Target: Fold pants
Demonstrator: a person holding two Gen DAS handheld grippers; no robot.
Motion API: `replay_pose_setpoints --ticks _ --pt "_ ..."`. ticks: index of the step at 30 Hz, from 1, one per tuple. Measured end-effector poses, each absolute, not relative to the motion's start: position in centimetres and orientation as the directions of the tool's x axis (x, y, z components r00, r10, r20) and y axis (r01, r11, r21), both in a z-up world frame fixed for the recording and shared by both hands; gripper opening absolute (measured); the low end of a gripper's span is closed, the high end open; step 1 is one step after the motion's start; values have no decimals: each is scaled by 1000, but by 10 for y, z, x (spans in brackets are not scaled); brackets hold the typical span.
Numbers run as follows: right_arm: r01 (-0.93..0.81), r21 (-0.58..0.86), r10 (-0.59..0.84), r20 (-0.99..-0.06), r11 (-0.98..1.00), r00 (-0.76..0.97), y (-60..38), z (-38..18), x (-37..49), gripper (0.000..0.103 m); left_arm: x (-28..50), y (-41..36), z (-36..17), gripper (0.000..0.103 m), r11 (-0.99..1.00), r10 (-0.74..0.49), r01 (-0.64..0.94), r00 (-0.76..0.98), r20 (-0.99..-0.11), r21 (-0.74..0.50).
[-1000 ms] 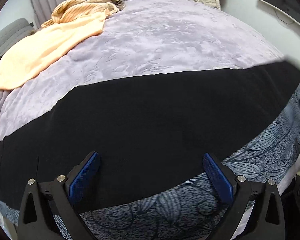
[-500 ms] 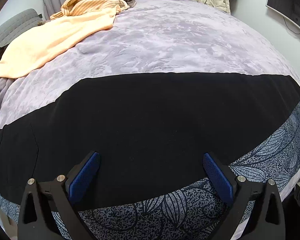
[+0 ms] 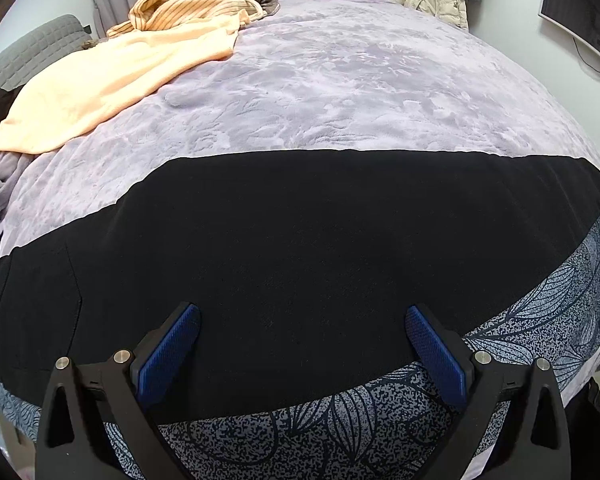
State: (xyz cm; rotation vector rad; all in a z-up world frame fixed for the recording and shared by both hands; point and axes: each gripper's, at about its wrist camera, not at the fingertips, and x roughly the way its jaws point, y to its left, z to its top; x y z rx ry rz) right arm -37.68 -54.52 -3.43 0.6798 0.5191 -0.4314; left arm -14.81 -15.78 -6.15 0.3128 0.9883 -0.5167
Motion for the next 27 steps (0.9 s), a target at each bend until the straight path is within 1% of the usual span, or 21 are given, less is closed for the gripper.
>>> replay_pose_setpoints --ticks 1,3,4,5,6,7,8,11,14,17,20,22,24,25,26,27 --pt "529 492 -183 -589 692 787 -551 -37 -373 92 -146 -157 -62 103 838 -272 546 443 -854 16" --pt "531 529 -136 -612 661 779 -562 -41 -366 95 -147 -156 -62 103 839 -275 544 443 -853 12" --pt "529 532 -130 -614 661 779 -562 -38 -366 92 -145 -156 -63 103 840 -275 542 444 -853 12" --pt "514 518 -114 -620 684 777 -560 -34 -364 82 -144 -156 -63 103 842 -274 540 446 -852 12" --pt "499 484 -107 -632 719 767 -556 -29 -363 23 -142 -158 -63 103 843 -272 538 448 -852 14" --pt "531 415 -147 -669 739 728 -552 -23 -362 7 -143 -158 -62 103 844 -272 536 447 -852 12" --pt "538 395 -168 -669 745 724 -549 -17 -366 7 -142 -157 -61 103 845 -272 534 444 -853 8" --pt "511 388 -203 -610 767 766 -531 21 -386 7 -139 -155 -53 103 847 -283 532 432 -856 -11" --pt "496 337 -264 -546 800 796 -501 66 -407 6 -141 -147 -28 103 844 -341 534 451 -825 -56" --pt "506 267 -317 -525 820 790 -475 97 -422 6 -148 -145 -9 103 813 -395 578 457 -797 -72" --pt "558 225 -349 -582 799 734 -468 96 -425 6 -154 -149 -9 103 780 -399 625 453 -797 -36" --pt "577 219 -359 -597 787 717 -470 87 -425 7 -155 -151 -19 103 775 -378 632 451 -809 -10" --pt "613 168 -384 -644 772 662 -481 63 -414 8 -150 -154 -35 103 780 -341 626 427 -837 1" --pt "637 131 -392 -690 760 609 -489 42 -405 10 -147 -155 -45 103 786 -315 619 414 -854 10" --pt "654 125 -377 -731 746 569 -496 23 -402 10 -144 -156 -55 103 793 -284 609 402 -871 23" --pt "670 147 -337 -774 728 536 -505 1 -400 10 -143 -154 -60 103 794 -286 607 400 -871 18"
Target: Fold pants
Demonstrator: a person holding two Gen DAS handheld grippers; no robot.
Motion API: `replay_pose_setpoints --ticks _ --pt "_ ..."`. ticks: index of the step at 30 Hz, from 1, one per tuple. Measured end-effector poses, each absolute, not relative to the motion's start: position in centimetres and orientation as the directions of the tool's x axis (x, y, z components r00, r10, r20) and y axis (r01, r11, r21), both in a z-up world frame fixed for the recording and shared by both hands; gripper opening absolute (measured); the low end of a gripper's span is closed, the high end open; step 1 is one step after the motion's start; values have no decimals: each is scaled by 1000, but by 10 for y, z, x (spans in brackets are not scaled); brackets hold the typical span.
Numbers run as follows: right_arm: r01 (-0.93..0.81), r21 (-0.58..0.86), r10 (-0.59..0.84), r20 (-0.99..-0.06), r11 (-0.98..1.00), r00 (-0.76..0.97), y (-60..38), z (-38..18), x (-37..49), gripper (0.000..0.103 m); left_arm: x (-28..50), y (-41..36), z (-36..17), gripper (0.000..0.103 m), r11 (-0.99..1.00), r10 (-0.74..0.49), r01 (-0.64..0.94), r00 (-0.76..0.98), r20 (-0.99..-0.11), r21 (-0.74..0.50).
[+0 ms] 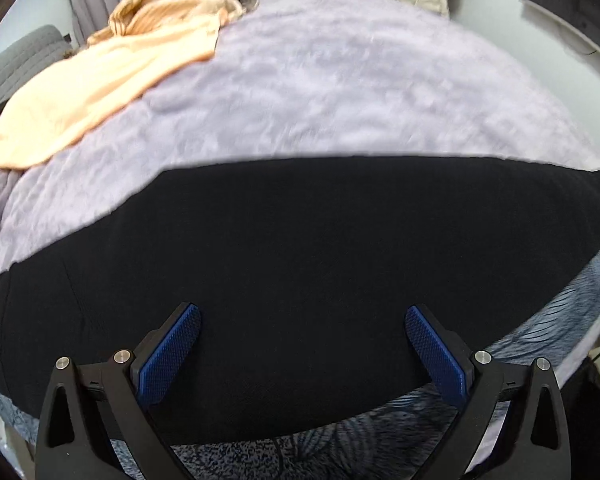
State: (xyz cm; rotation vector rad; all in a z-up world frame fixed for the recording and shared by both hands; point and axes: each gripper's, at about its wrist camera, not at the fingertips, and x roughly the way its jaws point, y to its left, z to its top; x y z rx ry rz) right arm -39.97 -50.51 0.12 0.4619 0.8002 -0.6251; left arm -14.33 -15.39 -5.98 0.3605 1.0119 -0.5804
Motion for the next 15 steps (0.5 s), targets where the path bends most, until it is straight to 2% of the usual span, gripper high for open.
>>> replay_pose_setpoints --ticks 3,5,7,9,12,15 --pt "686 174 -327 -780 706 534 -512 -22 -407 15 -146 -151 -57 103 795 -287 606 413 -864 26" --pt "697 140 -356 -779 704 516 -512 -15 -409 33 -148 -151 -55 103 800 -277 599 415 -867 32" --pt "725 109 -395 -779 680 487 -517 -4 -415 60 -149 -152 -53 103 806 -262 590 429 -865 48" --pt "813 13 -530 -752 582 392 -521 13 -427 82 -152 -153 -49 103 824 -241 562 469 -849 77" --pt "844 -101 -675 -653 527 344 -502 43 -434 82 -154 -150 -43 103 851 -223 519 496 -839 81" --pt "700 -162 -617 -633 696 467 -452 54 -391 83 -151 -155 -41 103 858 -224 508 509 -831 81"
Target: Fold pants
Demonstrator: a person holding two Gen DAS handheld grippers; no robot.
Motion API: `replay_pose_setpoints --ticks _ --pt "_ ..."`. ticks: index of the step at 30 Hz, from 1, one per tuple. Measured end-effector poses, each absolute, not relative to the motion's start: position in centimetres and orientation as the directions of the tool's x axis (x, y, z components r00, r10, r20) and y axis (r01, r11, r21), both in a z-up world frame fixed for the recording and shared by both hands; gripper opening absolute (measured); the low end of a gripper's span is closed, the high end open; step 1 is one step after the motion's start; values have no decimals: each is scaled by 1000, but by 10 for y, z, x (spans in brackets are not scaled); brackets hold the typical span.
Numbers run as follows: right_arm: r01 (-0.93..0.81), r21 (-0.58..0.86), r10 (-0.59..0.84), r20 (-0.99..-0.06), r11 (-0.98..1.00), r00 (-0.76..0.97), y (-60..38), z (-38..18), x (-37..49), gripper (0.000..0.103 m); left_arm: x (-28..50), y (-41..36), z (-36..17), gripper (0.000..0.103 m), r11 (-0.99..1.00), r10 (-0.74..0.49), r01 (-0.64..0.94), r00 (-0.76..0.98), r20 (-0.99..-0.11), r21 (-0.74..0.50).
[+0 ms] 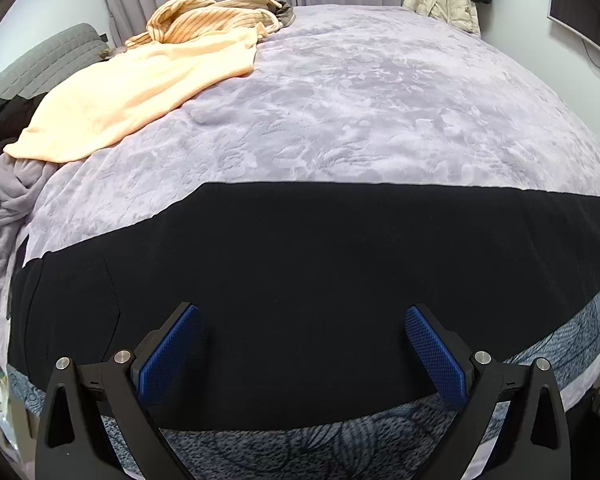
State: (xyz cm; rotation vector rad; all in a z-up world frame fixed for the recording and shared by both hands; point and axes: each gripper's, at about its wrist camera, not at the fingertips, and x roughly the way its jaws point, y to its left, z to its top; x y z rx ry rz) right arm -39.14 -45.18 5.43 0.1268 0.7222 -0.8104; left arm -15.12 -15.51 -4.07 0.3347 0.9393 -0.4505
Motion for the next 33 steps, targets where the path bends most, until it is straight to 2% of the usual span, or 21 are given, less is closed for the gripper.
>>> replay_pose_setpoints --ticks 4,8,11,13,15,17,19,21,23,25,28,30,33 --pt "399 -163 -394 -687 903 610 -367 32 -309 84 -142 -166 -39 103 869 -177 477 546 -819 130" --pt "254 -328 -414 -667 910 620 -315 11 -241 85 -114 -160 -37 103 917 -125 379 571 -811 125" --pt "266 -364 -451 -709 893 543 -316 -11 -208 91 -94 -163 -56 103 912 -22 349 563 -826 213" --pt "281 -364 -459 -744 888 486 -330 -23 -203 93 -89 -158 -63 103 917 -27 346 555 -832 200" --pt "353 -318 -462 -750 880 474 -357 -20 -219 93 -88 -147 -60 103 924 -21 325 567 -824 200" --pt "454 -352 -544 -729 819 416 -388 -20 -243 94 -84 -133 -59 103 929 0 300 585 -811 216" --pt "555 -371 -607 -722 745 332 -425 -21 -267 103 -78 -116 -60 103 940 11 271 585 -811 209" --pt "640 -320 -602 -746 698 284 -462 -24 -294 103 -75 -101 -61 103 948 38 235 586 -809 215" --pt "705 -212 -547 -786 677 289 -486 -24 -315 103 -75 -88 -61 103 956 47 209 584 -810 206" --pt "729 -211 -564 -777 651 279 -478 -17 -318 103 -78 -81 -59 103 965 44 186 580 -814 184" --pt "629 -187 -528 -742 754 412 -426 -1 -291 103 -84 -98 -54 103 954 33 220 599 -800 203" --pt "482 -194 -456 -724 855 518 -375 6 -258 103 -81 -119 -47 103 942 28 247 617 -787 228" --pt "316 -265 -404 -729 911 552 -320 0 -209 103 -68 -143 -41 103 939 44 238 635 -771 249"
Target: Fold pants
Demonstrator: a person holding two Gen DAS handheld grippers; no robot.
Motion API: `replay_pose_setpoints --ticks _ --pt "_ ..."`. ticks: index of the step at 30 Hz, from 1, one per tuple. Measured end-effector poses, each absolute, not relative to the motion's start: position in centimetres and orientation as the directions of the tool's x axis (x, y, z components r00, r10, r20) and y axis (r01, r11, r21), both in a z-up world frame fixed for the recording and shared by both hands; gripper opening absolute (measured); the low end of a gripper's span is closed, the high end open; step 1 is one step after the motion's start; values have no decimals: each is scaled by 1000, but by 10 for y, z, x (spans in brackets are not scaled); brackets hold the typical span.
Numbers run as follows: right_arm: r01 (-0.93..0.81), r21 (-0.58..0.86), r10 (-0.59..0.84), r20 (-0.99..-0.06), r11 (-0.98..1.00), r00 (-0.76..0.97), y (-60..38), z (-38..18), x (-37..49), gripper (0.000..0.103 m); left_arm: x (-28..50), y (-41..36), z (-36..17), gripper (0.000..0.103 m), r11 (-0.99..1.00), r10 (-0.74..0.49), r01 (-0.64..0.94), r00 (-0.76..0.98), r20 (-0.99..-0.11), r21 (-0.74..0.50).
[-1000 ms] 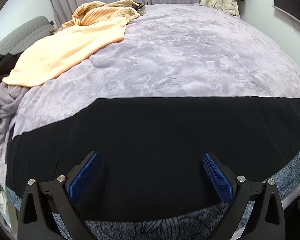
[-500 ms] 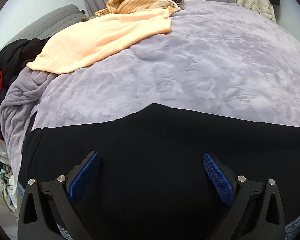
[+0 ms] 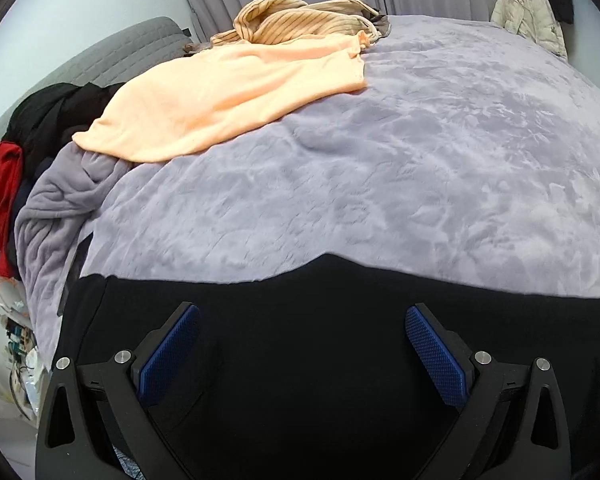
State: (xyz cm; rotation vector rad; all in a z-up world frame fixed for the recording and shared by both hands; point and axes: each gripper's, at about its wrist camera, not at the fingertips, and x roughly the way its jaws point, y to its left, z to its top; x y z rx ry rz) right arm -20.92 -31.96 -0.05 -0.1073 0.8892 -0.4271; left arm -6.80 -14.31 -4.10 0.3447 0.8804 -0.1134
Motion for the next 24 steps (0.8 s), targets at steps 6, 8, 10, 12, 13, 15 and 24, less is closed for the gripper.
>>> replay_pose_setpoints --ticks 6,8,10,12,13,15,24 --pt "387 -218 -384 -818 896 428 -346 -26 -166 103 -56 -156 -57 103 916 95 252 618 -780 311" --pt "475 -229 -440 -805 850 398 -370 -25 -183 103 -60 -146 -56 103 917 106 240 623 -775 320" --pt "526 -281 -510 -782 802 359 -386 -21 -200 103 -66 -133 -52 103 927 94 230 623 -777 296" --pt "542 -254 -510 -763 801 396 -384 -3 -223 103 -77 -123 -48 103 941 49 238 610 -791 242" --pt "533 -213 -486 -751 819 446 -378 7 -234 103 -85 -121 -47 103 944 30 244 605 -796 221" --pt "467 -146 -409 -742 872 531 -351 19 -242 103 -105 -126 -47 103 936 -15 291 596 -803 198" --pt "156 -262 -305 -783 952 542 -290 -26 -262 103 -146 -105 -52 103 881 20 352 639 -769 315"
